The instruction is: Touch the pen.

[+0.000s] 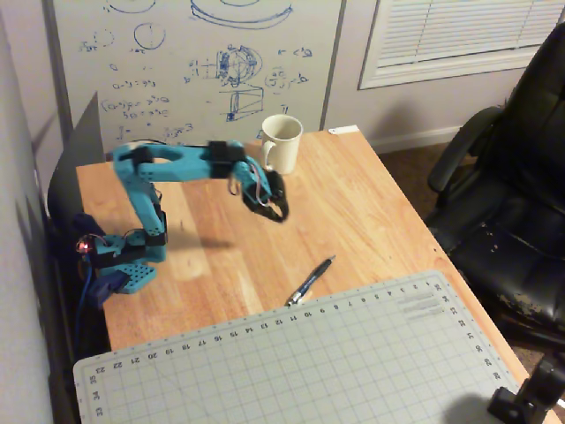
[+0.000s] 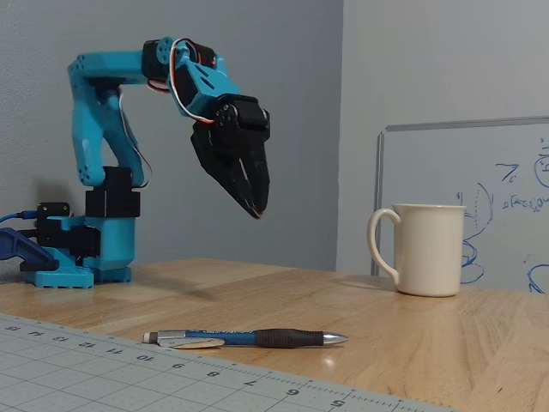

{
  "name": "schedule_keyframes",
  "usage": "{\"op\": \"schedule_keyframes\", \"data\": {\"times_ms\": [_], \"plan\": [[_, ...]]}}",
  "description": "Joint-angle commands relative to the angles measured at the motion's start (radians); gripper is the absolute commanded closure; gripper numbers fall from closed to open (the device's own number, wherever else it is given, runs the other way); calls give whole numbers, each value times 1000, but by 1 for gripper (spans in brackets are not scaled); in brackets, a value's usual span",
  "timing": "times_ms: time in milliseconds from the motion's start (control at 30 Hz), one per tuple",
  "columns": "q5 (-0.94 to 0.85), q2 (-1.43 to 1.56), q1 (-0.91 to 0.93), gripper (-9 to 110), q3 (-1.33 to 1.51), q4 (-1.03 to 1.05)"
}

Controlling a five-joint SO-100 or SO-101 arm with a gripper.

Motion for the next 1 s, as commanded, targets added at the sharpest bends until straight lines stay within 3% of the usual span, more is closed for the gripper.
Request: {"op": "schedule_keyframes", "data": {"times_ms": [0, 967], "plan": [[-5, -101, 63, 101, -196, -21], [-6, -735, 198, 101, -742, -32]]}}
